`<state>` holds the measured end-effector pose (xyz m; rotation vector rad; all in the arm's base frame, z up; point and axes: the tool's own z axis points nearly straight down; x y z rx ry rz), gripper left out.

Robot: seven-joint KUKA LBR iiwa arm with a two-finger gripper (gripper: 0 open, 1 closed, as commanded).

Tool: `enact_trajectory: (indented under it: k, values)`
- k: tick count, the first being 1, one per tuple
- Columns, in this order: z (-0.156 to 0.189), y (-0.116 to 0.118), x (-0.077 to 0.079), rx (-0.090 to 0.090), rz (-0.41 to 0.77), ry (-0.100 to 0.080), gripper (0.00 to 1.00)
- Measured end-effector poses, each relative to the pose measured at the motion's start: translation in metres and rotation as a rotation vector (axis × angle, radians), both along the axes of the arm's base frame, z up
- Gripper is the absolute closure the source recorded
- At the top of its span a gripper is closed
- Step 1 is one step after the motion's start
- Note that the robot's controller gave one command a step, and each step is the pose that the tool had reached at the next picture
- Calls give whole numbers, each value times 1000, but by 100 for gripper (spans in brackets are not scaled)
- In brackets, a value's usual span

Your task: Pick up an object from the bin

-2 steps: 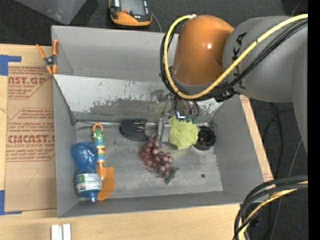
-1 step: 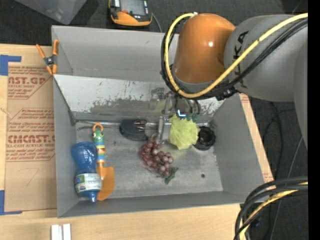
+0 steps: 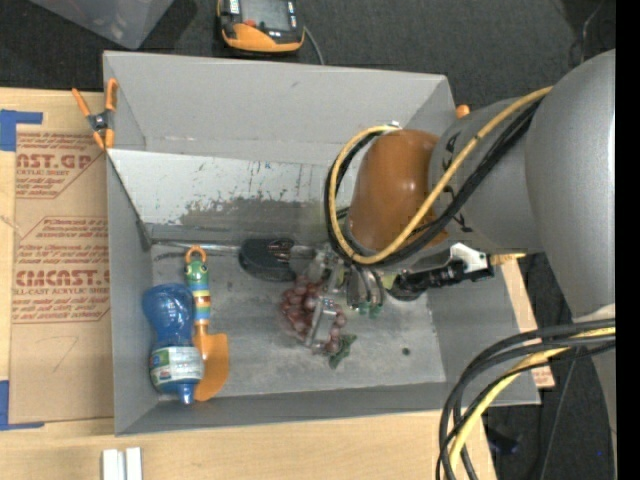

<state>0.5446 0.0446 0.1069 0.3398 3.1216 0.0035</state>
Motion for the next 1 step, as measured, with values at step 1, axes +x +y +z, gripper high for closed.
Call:
enact_trajectory:
  k: [1]
  values:
    - [-34, -6, -32, 0, 125, -21, 0]
